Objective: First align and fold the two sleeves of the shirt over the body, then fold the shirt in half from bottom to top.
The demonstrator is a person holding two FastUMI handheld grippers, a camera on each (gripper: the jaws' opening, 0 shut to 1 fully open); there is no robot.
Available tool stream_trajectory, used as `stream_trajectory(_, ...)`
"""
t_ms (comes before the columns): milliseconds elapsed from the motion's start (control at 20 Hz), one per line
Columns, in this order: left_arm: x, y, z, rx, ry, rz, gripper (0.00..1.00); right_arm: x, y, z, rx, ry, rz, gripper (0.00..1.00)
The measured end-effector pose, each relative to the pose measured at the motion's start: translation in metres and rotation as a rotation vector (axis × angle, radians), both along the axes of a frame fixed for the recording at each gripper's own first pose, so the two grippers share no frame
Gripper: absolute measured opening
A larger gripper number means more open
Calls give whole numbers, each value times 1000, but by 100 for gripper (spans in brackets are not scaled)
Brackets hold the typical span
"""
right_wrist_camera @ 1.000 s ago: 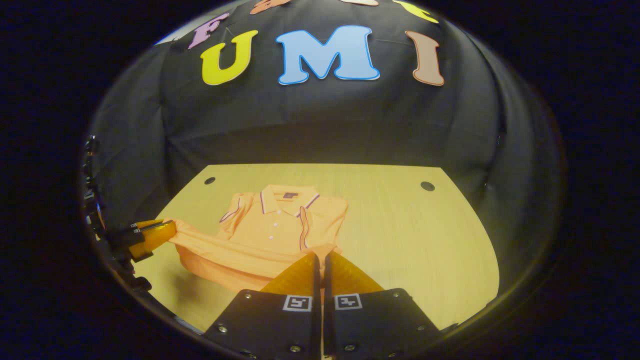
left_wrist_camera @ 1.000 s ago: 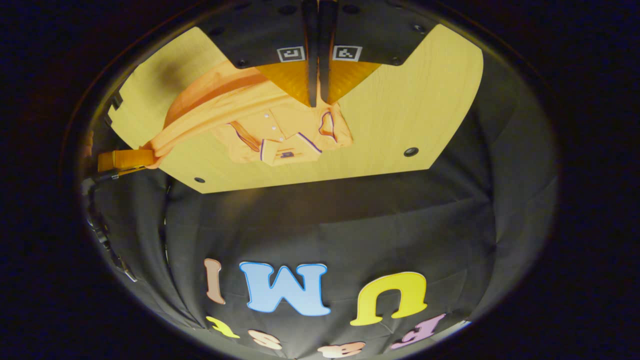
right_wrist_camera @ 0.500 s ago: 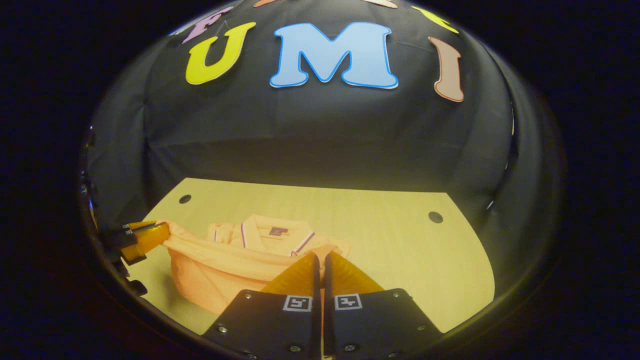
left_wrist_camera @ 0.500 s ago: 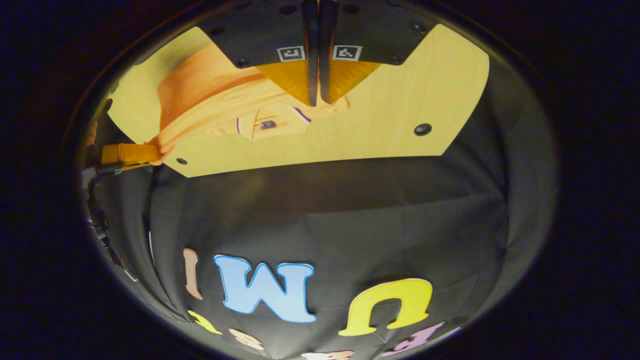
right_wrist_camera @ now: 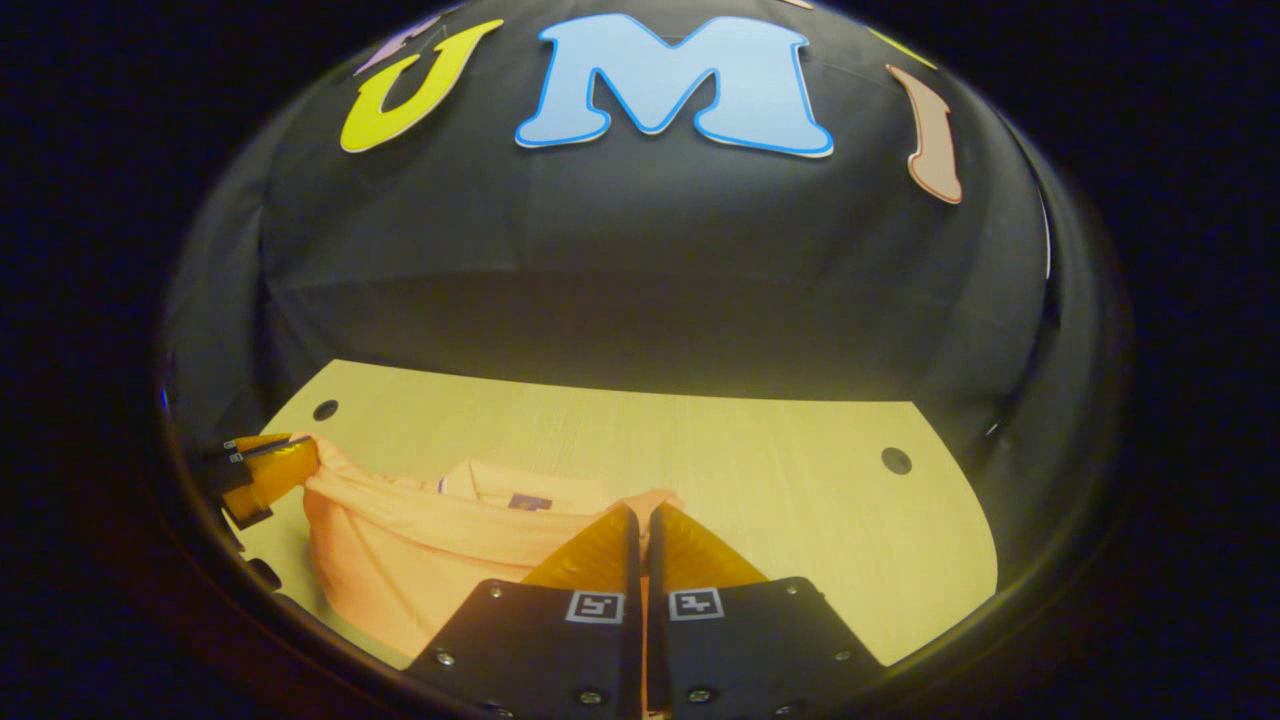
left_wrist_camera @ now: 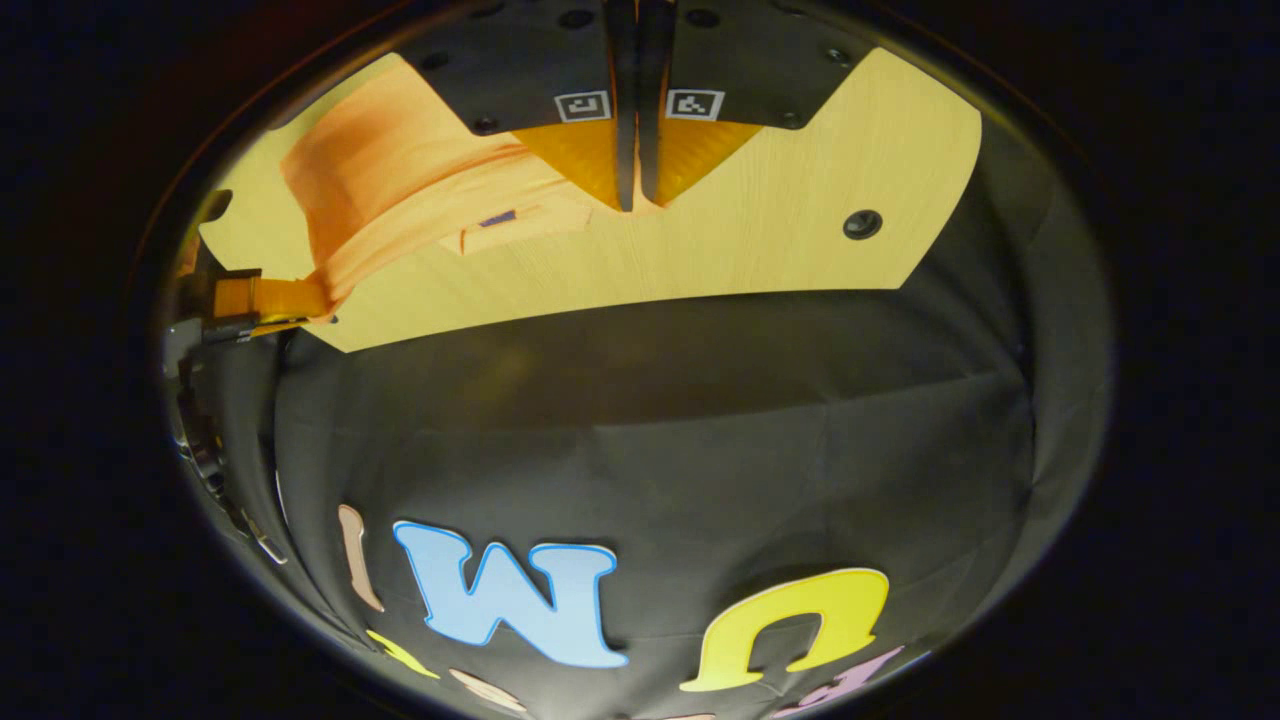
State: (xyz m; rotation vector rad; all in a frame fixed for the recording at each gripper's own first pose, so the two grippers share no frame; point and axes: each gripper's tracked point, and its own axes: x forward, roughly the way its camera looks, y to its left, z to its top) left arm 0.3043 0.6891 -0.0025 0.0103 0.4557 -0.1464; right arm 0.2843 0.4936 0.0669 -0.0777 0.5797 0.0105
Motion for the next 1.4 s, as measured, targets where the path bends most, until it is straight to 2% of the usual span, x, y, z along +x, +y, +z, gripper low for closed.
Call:
stream_trajectory(200,22,-3,-7,30,-34,16,6,21,-3,-15,-4,10,-21,2)
stream_trajectory(400,30,-6,-25,44,-20,41,6,27,-4,-33,-24,36,-24,3)
stream_trajectory(850,29,-10,-43,40,28,47,10,17,0,-46,-98,91,22,10)
stream_trajectory(950,26,-13,-41,23,35,42,14,15,3,-41,-108,77,31,13)
stream_trajectory(1000,22,-13,-39,22,40,42,14,15,6,-38,-104,76,44,32)
stream_trajectory(1050,19,-12,-37,26,45,47,13,9,7,-34,-114,72,49,39)
stream_trajectory(1150,11,-12,-29,17,49,49,14,3,9,-25,-125,59,63,37)
stream_trajectory(1250,2,-11,-12,25,27,49,29,-6,9,-14,-117,39,65,39)
stream_trajectory(1350,-11,-10,5,36,3,52,34,-18,9,0,-104,20,70,49)
stream_trajectory(1400,-18,-11,11,38,-4,53,43,-22,8,8,-98,4,65,49)
